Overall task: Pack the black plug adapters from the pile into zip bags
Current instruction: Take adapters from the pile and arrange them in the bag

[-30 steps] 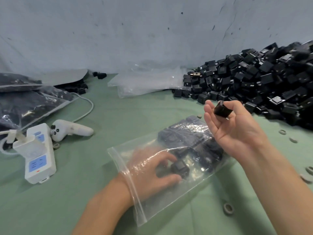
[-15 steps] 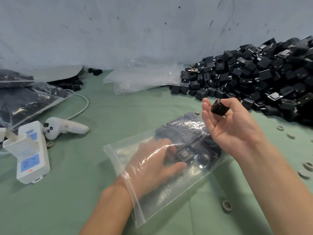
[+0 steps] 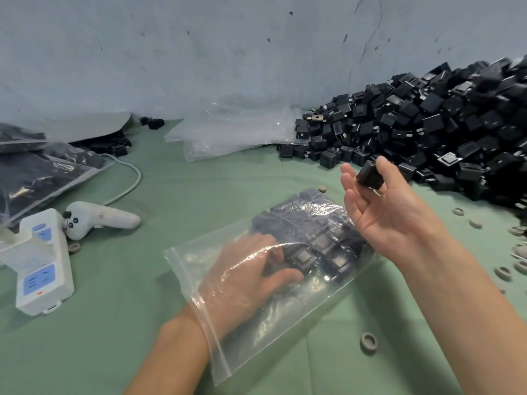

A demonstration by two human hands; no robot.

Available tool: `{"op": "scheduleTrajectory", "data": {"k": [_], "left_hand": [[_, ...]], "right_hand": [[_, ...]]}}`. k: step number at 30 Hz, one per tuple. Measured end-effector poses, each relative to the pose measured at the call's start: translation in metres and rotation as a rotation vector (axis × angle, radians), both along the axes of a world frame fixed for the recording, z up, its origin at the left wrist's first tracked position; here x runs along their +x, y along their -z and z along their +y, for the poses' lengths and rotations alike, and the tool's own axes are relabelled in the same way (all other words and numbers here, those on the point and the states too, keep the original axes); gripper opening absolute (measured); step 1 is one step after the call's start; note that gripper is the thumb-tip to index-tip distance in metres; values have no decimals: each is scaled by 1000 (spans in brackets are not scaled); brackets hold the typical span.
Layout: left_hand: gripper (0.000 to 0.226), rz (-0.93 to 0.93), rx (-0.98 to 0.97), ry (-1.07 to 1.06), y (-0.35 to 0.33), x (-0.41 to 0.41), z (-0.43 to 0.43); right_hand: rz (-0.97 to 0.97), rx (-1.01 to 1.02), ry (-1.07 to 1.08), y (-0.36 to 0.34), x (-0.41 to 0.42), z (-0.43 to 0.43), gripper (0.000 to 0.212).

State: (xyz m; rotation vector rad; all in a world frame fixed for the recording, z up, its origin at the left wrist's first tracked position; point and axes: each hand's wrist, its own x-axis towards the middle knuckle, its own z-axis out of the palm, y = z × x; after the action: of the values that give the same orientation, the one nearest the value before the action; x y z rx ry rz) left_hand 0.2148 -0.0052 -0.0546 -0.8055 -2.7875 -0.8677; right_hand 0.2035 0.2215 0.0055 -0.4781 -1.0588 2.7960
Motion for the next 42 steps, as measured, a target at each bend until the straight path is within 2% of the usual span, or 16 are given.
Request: {"op": "scheduleTrajectory", "data": {"k": [3,5,8,11,14,15,18,20,22,25,27,30,37,40,42], "left_hand": [[28,43,46,43,-4,4,-8],[24,9,98,39,-7,7,-16],[26,-19,98,-79,-7,12,-29],[28,-92,104,-263,-8,20,-51],[10,-18,35,-352,-13,32,-73],[11,13,37,-391,-15,35,-78],[18,75,127,-594,-19,43,-86],[14,98,272,-687,-23,47,-87],[8,150,409,-659,-28,56,-83],[8,196,485,-500,-37,74,-69],[18,162,528,-398,-41,86,-58],[23,72,592,-281,-42,98,-48],[18,-114,749,-265,-37,102,-50],[13,-53,783,-402,-32,97,-63],[11,-54,792,-568,-25,91,-79]], "right_hand": [[8,24,11,-2,5,-1,34],[21,33,15,-4,9,-3,40],[17,124,23,-6,17,-8,46],[17,288,73,-5,24,-16,37],[90,470,83,-4,28,-26,40],[126,546,80,-3,29,-29,40],[242,832,75,0,34,-38,37],[296,1024,58,4,37,-47,43],[330,1215,34,8,41,-58,47],[445,1559,30,10,50,-78,56],[597,1721,10,10,59,-92,59],[774,1875,8,13,72,-106,50],[815,1911,30,17,86,-116,54],[776,1847,-5,18,85,-112,59],[714,1799,13,19,82,-103,53]]}}
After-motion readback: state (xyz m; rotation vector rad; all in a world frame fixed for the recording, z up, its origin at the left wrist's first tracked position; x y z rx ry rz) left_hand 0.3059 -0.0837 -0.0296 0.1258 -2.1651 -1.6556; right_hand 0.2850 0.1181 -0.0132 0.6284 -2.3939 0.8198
